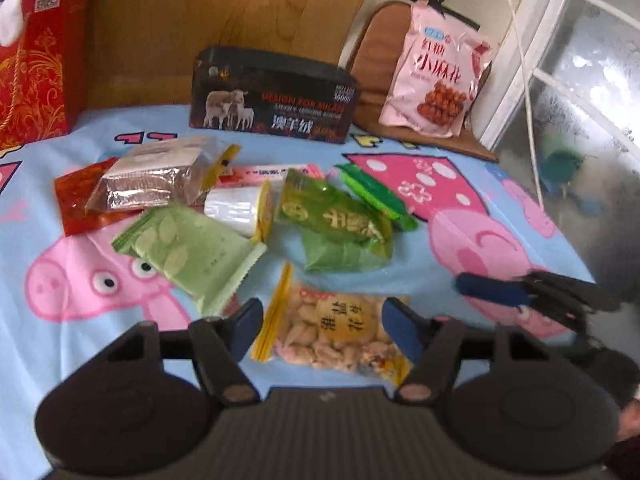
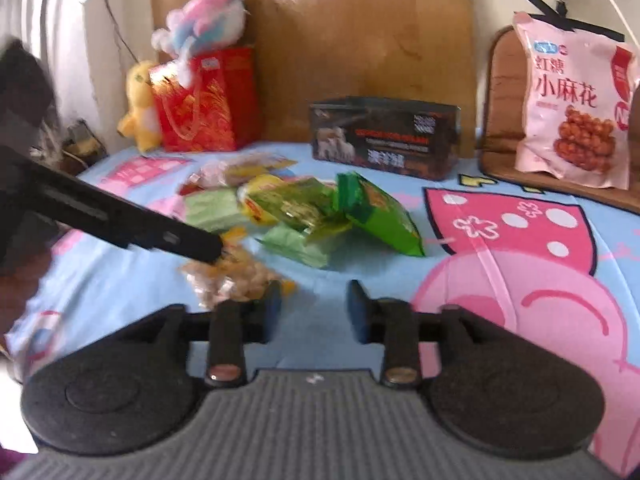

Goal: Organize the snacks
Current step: 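Reach the left gripper to the peanut snack bag and grasp it, then lift the peanut bag with the left gripper and drop it into the black tin box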

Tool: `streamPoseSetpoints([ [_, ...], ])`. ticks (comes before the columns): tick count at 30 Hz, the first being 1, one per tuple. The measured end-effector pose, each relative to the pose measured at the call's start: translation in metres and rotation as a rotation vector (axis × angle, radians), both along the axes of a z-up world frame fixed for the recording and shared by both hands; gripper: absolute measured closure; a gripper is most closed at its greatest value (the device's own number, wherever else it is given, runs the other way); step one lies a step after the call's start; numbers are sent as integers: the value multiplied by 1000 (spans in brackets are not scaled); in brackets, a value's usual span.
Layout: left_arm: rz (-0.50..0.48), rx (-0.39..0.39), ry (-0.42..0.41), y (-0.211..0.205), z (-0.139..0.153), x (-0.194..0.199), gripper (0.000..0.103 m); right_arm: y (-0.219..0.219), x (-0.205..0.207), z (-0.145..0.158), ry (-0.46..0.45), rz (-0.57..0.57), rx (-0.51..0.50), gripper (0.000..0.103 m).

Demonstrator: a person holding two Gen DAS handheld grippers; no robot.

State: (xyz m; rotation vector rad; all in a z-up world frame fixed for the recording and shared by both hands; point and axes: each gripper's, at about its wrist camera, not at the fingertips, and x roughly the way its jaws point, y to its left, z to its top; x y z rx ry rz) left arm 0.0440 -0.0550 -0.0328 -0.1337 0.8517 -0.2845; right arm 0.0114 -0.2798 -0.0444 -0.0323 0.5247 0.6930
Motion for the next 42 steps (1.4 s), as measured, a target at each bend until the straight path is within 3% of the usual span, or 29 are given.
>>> streamPoseSetpoints([
  [2,-13,2,19,-1,-6,5,37,3,-11,1,-16,41,13,37],
  [5,-32,5,27,-5,-11,5,41,24,-24,-5,-61,95,-47,37],
  [8,-44,6,31,-10,-11,0,52,48,-17,-20,-24,104,-112,47],
  [9,-39,-3,36,-10,-9,-3,58,49,-15,-20,-37,88,-101,57],
  [11,-20,-31,48,-8,1,-8,60,47,-10,-16,-17,97,-73,64],
  [13,-20,-34,-8,-10,24,-13,60,39,-9,-7,-13,99,-24,66],
  [15,-23,-20,-81,-13,49,-9,60,35,-8,10,-67,95,9,66],
  [19,5,16,-215,-20,98,41,59,33,25,51,-181,70,40,66],
  [23,63,18,-248,-19,115,128,57,42,107,84,-217,30,56,66],
  [28,140,11,-179,-12,88,214,57,67,208,81,-166,-2,-2,66],
  [32,191,7,-148,-6,59,250,52,83,251,63,-126,-19,-51,65],
  [34,196,1,-147,3,56,257,54,86,263,57,-126,-22,-66,61],
  [35,204,0,-164,12,58,256,53,84,265,56,-126,-25,-57,54],
  [37,276,15,-246,30,66,248,46,69,264,58,-144,-54,-1,52],
  [39,378,47,-270,50,65,250,41,44,260,59,-148,-138,98,46],
  [42,445,19,-145,73,42,266,43,10,269,52,-66,-244,204,45],
])
